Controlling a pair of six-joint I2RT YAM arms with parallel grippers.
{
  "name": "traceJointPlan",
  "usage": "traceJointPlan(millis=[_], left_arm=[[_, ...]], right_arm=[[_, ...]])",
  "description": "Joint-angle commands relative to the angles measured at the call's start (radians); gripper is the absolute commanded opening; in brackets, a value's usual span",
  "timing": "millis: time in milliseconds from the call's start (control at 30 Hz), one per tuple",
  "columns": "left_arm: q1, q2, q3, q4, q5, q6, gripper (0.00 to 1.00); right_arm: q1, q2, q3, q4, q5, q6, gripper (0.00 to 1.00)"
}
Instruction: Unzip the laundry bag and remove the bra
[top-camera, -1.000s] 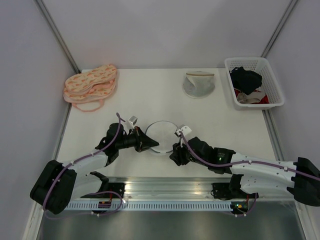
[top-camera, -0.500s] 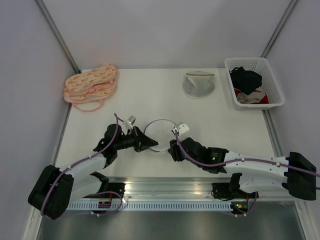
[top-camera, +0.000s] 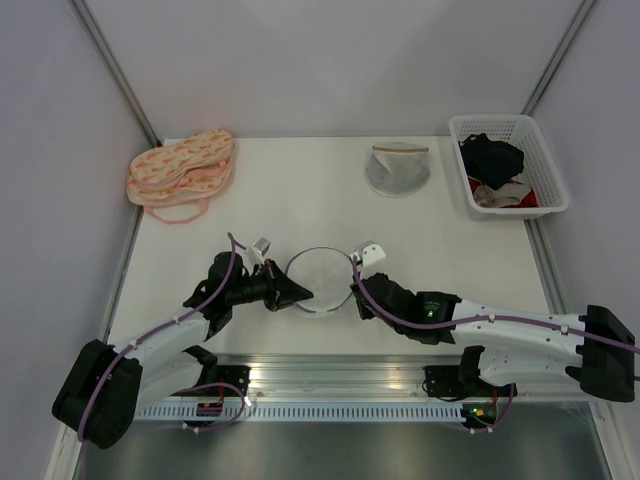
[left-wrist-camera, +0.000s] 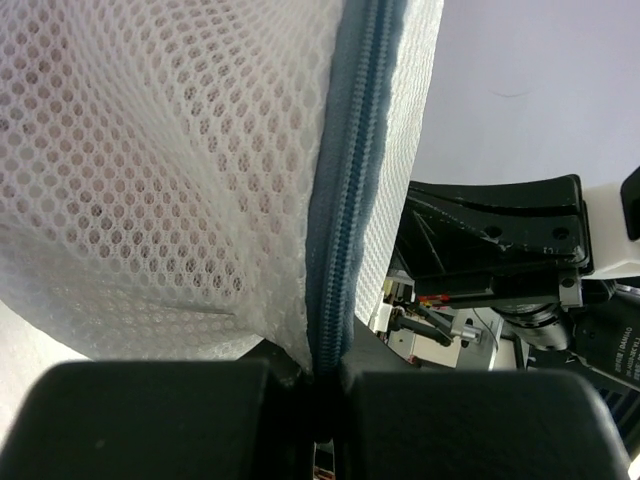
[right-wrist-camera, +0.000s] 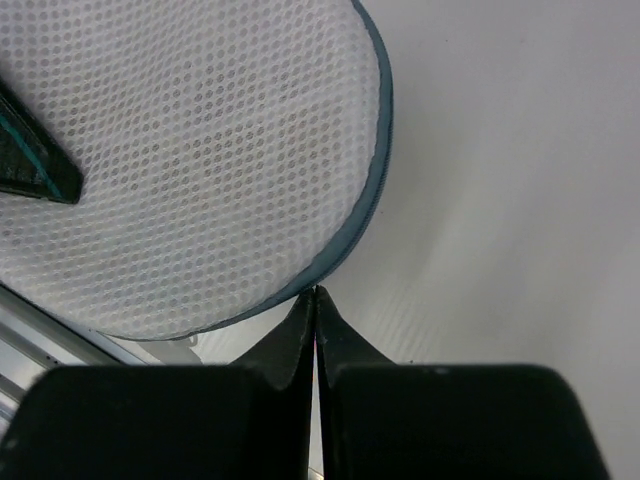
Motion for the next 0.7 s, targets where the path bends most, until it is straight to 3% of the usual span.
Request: traceJointPlan(millis=[0, 67, 100, 233, 467, 667], left_arm=[[0.003, -0.027, 0.035, -0.065, 0.025, 0.070, 0.02], [0.005, -0.025, 0.031, -0.061, 0.026, 0.065, 0.02], [0.005, -0.022, 0.030, -0.056, 0.026, 0.062, 0.02], [0.005, -0.013, 0.036, -0.035, 0.022, 0.045, 0.02], [0.005, -0.005, 0.048, -0.022, 0.023, 0.032, 0.02], [0.005, -0.017, 0.039, -0.018, 0.028, 0.022, 0.02]], right_arm=[[-0.001, -0.039, 0.038, -0.080, -0.018, 0.001, 0.02], [-0.002, -0.063, 0.025, -0.046, -0.100, -0.013, 0.18], [-0.001, -0.069, 0.016, -0.035, -0.132, -0.013, 0.35], [0.028, -0.070, -0.016, 0.053, -0.253, -0.004, 0.59], [0.090, 0.002, -0.019, 0.126, -0.241, 0.033, 0.62], [0.096, 0.045, -0.004, 0.163, -0.148, 0.031, 0.57]])
